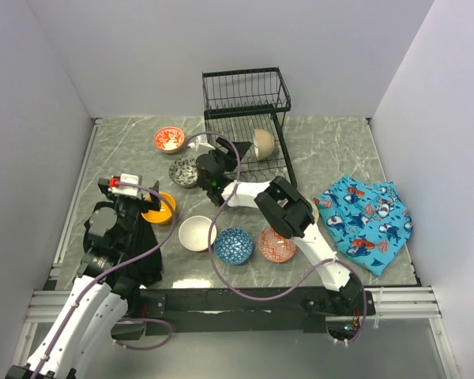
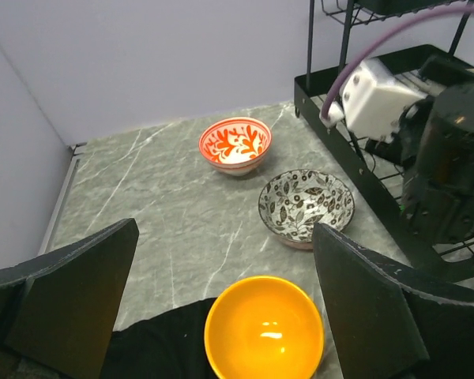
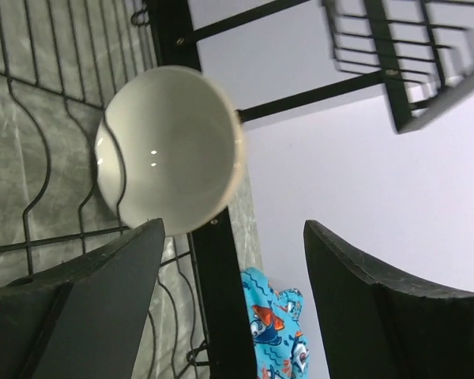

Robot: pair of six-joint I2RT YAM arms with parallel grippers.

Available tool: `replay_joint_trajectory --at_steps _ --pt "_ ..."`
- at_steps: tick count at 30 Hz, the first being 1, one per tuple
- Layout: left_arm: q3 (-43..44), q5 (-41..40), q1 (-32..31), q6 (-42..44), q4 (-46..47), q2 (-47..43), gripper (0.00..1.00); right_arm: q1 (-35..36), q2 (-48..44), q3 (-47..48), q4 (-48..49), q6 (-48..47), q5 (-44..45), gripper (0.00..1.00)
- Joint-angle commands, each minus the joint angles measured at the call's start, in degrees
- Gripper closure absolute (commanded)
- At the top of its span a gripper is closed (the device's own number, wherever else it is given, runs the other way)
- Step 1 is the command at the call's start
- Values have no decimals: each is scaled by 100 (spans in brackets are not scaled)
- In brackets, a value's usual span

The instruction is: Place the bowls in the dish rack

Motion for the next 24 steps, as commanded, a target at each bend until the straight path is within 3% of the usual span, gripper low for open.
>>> replay_joint_trajectory --at_steps 1,3,6,9,10,13,16,17,19,21,24 --pt "386 -190 34 75 -40 132 1 15 -681 -74 -70 339 142 21" --pt "720 -156 34 119 -207 211 0 7 -945 -241 -78 365 203 21" --pt "1448 -121 34 49 -804 447 1 24 -1480 -426 -1042 1127 370 23" --pt "2354 309 34 119 -1937 659 1 120 -2201 -426 -4102 3425 292 23" --pt "2730 545 34 145 -2149 685 1 208 -2394 -365 -5940 4825 -117 23" --pt "3433 845 26 215 -2835 747 1 375 -3281 -653 -7578 6187 -1005 18" --pt "3962 1161 26 233 -3345 896 0 393 -4204 -935 -8688 7303 -1878 11" --pt "4034 1702 26 250 -3416 949 1 315 -4694 -1031 -8840 7491 -2401 10" --pt "4227 2189 26 224 -3600 1186 2 166 -5206 -1155 -9051 7947 -2652 4" --pt "4412 2779 8 137 -3706 1677 4 -245 -5839 -1226 -9131 8099 -3178 1" --pt "4868 2755 -384 101 -3917 2520 7 -1000 -6385 -1304 -9175 8056 -3521 0"
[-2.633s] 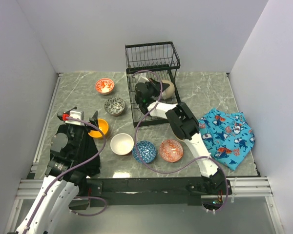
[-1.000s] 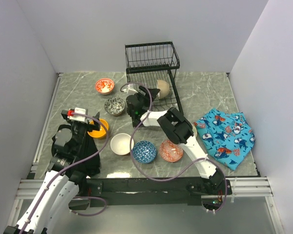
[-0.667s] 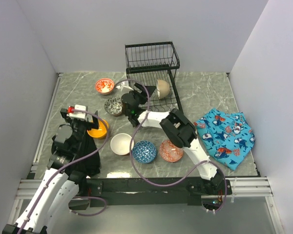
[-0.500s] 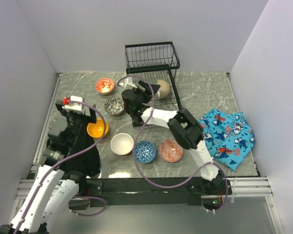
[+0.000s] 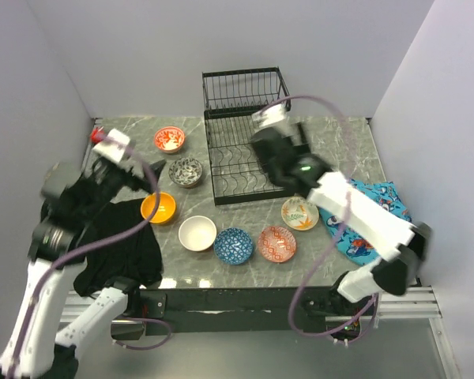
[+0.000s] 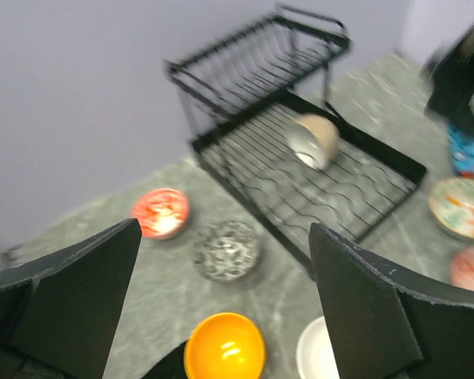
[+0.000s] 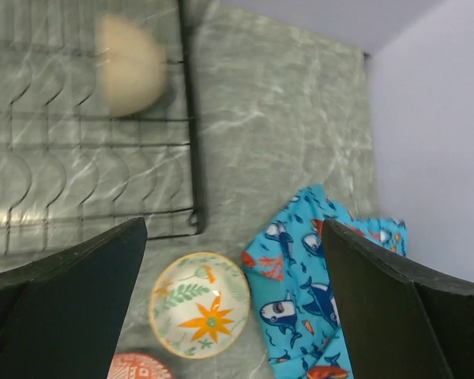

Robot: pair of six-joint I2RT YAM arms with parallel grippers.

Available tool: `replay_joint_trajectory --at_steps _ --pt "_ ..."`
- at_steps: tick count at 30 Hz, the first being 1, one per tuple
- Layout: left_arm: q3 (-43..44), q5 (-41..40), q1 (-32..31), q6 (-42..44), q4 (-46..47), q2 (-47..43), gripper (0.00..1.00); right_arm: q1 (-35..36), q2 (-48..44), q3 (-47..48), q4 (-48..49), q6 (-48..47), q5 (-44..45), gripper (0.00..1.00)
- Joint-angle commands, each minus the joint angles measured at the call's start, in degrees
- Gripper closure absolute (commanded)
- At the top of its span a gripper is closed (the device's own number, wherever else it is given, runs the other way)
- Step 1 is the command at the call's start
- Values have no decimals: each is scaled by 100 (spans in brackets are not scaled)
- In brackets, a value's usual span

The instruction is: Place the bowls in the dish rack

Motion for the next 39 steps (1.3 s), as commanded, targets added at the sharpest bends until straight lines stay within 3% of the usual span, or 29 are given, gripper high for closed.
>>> replay_joint_trajectory --at_steps 1,3,7,13,14,17,22,29,39 --pt "593 451 -635 -37 -608 1212 7 -1091 -792 -170 -662 682 -902 0" --pt "701 38 -1520 235 -556 1651 7 -1512 -1153 -363 -574 550 -1033 0" --pt "1016 -165 -2306 420 -546 2373 9 -2566 -1768 -732 -521 76 -1786 0" --pt "852 -772 -4151 447 -336 3130 11 -3017 -3323 -2163 128 -234 -2422 0" --pt "789 -877 -4597 447 -292 3287 11 -3183 -3542 -2253 147 -190 -2467 1" --pt "482 -896 -5171 421 -47 3534 17 -3639 -3702 -2254 50 74 -2624 4" --pt "130 -851 -5401 -185 472 3938 27 -4045 -3896 -1807 -143 -92 -2643 5" --pt "261 -1036 -5946 -256 868 4869 45 -4081 -4265 -1858 -56 -356 -2652 7" --pt "630 -1186 -6149 -353 1079 5731 47 -4125 -4573 -1955 -38 -391 -2634 7"
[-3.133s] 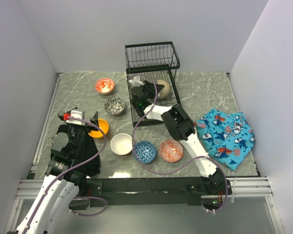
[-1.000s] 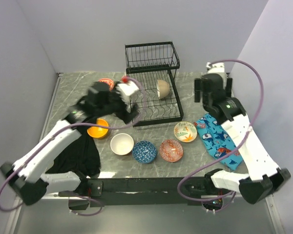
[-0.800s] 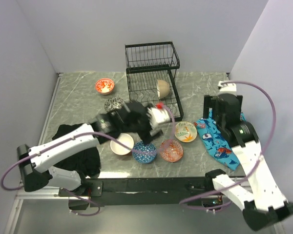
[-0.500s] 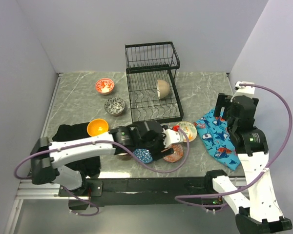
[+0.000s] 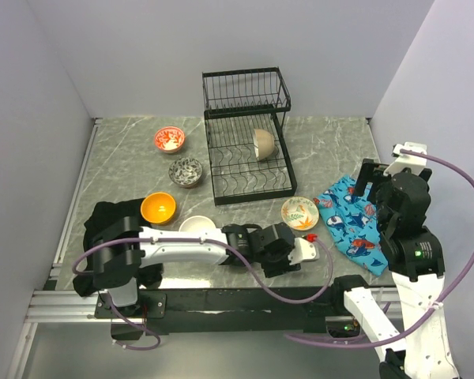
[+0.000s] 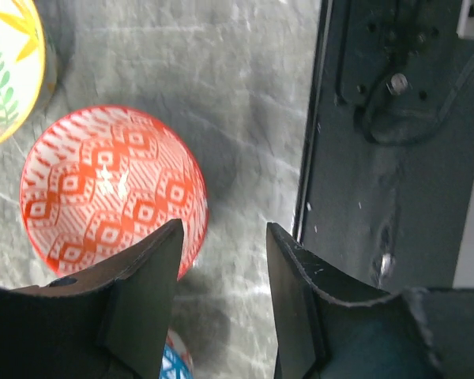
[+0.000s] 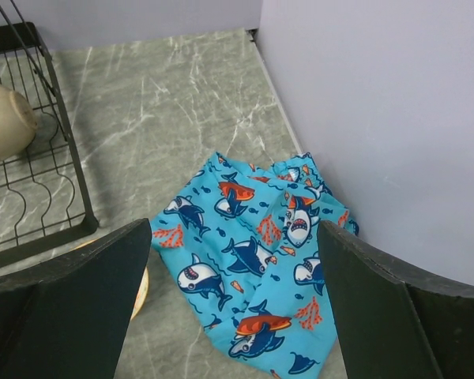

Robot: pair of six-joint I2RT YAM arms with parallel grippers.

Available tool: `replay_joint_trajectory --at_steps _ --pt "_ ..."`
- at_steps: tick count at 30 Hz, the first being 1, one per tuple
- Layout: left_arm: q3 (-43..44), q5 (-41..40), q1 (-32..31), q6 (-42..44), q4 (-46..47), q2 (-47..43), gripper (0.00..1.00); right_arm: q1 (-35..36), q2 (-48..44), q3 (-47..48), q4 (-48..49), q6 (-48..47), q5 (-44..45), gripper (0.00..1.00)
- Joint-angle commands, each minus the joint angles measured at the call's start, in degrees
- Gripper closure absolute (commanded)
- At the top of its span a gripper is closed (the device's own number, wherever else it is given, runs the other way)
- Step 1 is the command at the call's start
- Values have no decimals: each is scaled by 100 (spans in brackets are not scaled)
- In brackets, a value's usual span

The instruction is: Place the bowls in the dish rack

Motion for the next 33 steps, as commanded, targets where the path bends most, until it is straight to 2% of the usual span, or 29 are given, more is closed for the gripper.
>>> replay_joint_trajectory --at_steps 1,6,22,33 --pt "423 -128 -40 -172 380 272 47 -48 -72 106 170 -127 -11 7" --pt "713 -339 -57 -119 327 562 48 -48 -151 133 143 -162 -64 7" --pt "880 -620 -5 -93 380 1178 53 -40 -178 19 293 -224 -90 6" --pt "977 -752 74 -40 441 1494 65 -57 -213 -61 337 -197 -55 6"
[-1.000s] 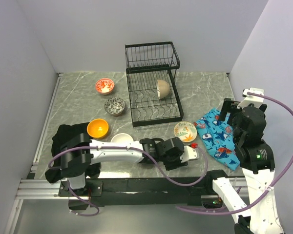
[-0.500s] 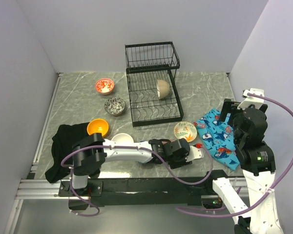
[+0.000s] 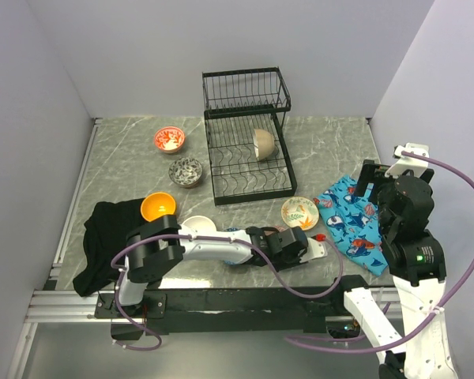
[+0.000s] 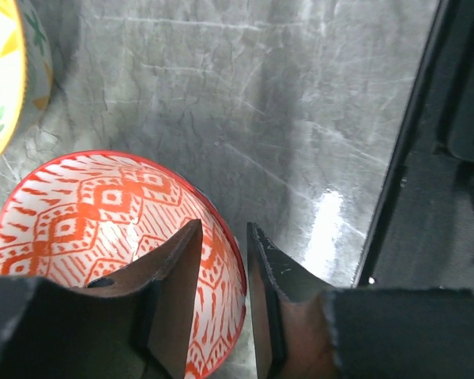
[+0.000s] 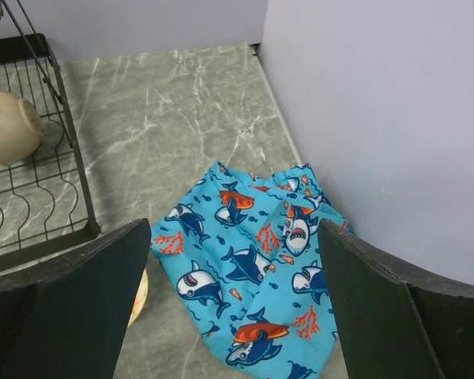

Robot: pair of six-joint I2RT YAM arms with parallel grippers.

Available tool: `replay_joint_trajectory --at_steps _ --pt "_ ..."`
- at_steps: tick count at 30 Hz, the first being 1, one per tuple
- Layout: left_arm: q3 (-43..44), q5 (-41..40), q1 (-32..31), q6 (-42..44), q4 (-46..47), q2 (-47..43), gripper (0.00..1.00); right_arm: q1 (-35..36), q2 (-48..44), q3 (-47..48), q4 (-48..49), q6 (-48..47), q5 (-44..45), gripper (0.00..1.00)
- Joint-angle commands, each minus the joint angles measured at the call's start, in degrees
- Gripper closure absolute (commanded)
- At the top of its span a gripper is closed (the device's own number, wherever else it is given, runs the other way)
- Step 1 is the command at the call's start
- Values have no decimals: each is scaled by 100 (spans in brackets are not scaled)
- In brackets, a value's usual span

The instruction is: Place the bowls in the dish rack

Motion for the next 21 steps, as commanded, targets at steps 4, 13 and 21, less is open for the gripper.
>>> replay_joint_trajectory --at_steps 4,13,21 --pt "308 -131 66 68 199 122 72 -49 -91 -43 217 -47 74 6" --pt "606 176 83 41 -178 -229 95 -93 -144 -61 146 6 13 6" --pt "1792 1045 381 -266 -1678 -863 99 -92 313 448 -38 -3 -207 6"
